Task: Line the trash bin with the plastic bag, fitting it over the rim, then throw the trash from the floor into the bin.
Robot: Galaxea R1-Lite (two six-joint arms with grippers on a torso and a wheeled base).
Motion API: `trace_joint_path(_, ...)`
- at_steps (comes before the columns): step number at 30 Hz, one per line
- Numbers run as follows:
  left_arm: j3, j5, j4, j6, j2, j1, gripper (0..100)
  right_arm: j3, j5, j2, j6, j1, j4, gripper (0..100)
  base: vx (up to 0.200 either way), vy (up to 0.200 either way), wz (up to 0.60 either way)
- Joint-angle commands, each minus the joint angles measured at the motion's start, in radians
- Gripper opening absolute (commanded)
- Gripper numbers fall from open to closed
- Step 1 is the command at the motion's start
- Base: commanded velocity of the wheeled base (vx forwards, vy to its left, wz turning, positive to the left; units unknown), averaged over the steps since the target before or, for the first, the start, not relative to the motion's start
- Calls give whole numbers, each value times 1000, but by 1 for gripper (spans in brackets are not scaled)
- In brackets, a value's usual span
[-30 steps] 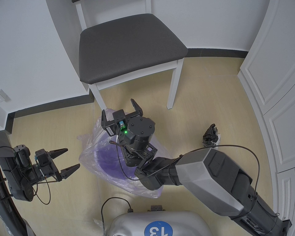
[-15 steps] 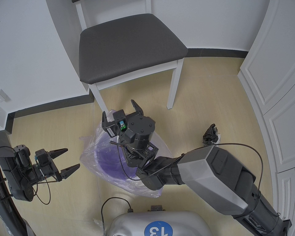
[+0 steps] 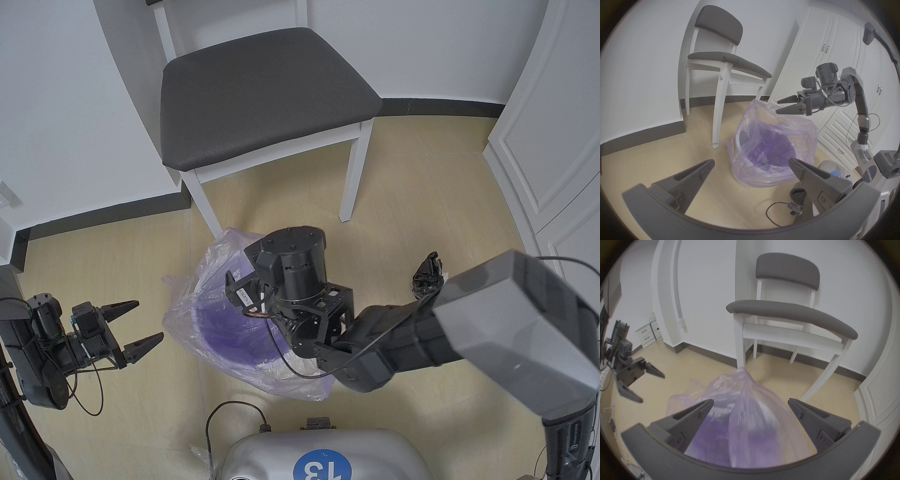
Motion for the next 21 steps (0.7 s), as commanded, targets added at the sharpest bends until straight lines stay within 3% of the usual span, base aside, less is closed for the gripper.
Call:
trace_joint_path(1, 4, 0, -18, -13, -40, -22, 100, 89, 4, -261, 97, 21, 258, 100, 0, 0, 0)
trace_joint_path(3, 7, 1, -18, -13, -48, -24, 100, 114, 30, -318, 102, 22, 379, 100, 0, 0, 0)
trace_joint_path(5, 15, 3, -18, -16, -65, -33, 100, 170, 140, -431, 94, 27, 611, 100, 0, 0, 0)
trace_joint_path(8, 21, 7, -16, -32, -88, -57, 100, 227, 185, -490, 93, 22, 737, 100, 0, 0, 0)
trace_joint_path(12, 30, 32, -16, -73, -112, -110, 100, 296, 159, -480, 90, 10, 570, 100, 0, 0, 0)
trace_joint_path(13, 33, 110, -16, -99, -117, -156, 100, 339, 113, -450, 79, 1, 358, 100, 0, 0, 0)
trace_joint_path(16, 17, 311, -16, -134, -115, -231, 100, 393, 80, -390, -1, -2, 119, 100, 0, 0, 0)
trace_joint_path(18, 1, 437, -18, -171, -117, -280, 100, 433, 80, -373, -72, -5, 34, 100, 0, 0, 0)
trace_joint_path(21, -13, 543, -18, -210, -123, -332, 100, 440, 71, -332, -119, -10, -24, 100, 0, 0, 0)
